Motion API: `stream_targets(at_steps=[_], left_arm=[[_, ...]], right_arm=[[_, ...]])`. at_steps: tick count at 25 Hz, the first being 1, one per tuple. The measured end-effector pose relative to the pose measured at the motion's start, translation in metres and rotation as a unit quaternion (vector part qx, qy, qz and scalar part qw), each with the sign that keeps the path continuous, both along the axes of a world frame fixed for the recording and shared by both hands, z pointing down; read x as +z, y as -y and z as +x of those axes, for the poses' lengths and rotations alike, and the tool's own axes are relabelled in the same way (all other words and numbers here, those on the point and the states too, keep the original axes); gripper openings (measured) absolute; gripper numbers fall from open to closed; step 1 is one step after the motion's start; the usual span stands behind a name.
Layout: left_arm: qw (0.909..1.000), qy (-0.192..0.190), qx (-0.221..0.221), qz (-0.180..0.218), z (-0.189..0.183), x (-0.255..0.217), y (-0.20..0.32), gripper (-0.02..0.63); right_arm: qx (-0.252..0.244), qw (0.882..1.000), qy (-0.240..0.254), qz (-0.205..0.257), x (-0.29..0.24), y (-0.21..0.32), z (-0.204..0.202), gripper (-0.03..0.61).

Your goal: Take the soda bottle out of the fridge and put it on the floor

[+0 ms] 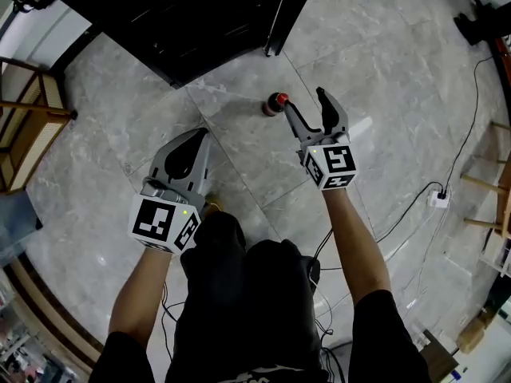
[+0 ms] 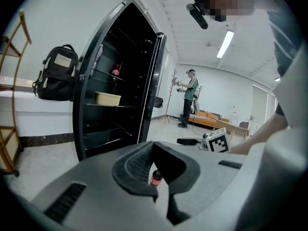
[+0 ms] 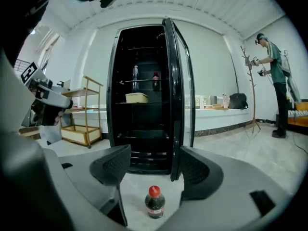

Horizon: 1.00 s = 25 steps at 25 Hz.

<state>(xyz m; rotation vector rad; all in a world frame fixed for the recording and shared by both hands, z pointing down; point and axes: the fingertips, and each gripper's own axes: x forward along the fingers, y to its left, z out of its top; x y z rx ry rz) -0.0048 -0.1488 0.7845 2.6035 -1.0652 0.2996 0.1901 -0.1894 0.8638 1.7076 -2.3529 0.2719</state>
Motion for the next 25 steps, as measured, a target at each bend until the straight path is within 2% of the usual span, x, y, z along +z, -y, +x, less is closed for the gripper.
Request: stream_targets(at_steps=[8,14,18,23,24,25], left_arm=[[0.9998,0.010,0.013,0.013,-0.004,-0.205,-0.010,0.006],[0.9998,0.001,0.019,0.009,-0.018,-0.340,-0.016,0.006],[0.9996,-0.011,0.024,0.003,-0.020,-0.406,-0.023,0.006],[0.9986,-0.025,0.038,0.027,-0.013,-0.459,-0.025,0.006],[0.9986,-0.026,0.036,0.029,-0.012,-0.466,-0.027,0.006],[0.9986,-0.026,0.034,0.031,-0.011,-0.472,-0.028,0.006]], right_arm=[[0.043,0.998,0.030,-0.016,-0.198,-0.023,0.000,0.313],[0.064,0.997,0.040,0.000,-0.356,-0.039,-0.011,0.313],[0.051,0.997,0.048,0.012,-0.440,-0.051,-0.020,0.313],[0.041,0.997,0.046,0.048,-0.509,-0.067,-0.028,0.313],[0.040,0.997,0.046,0.052,-0.517,-0.071,-0.029,0.306],[0.038,0.997,0.045,0.055,-0.525,-0.074,-0.029,0.256]])
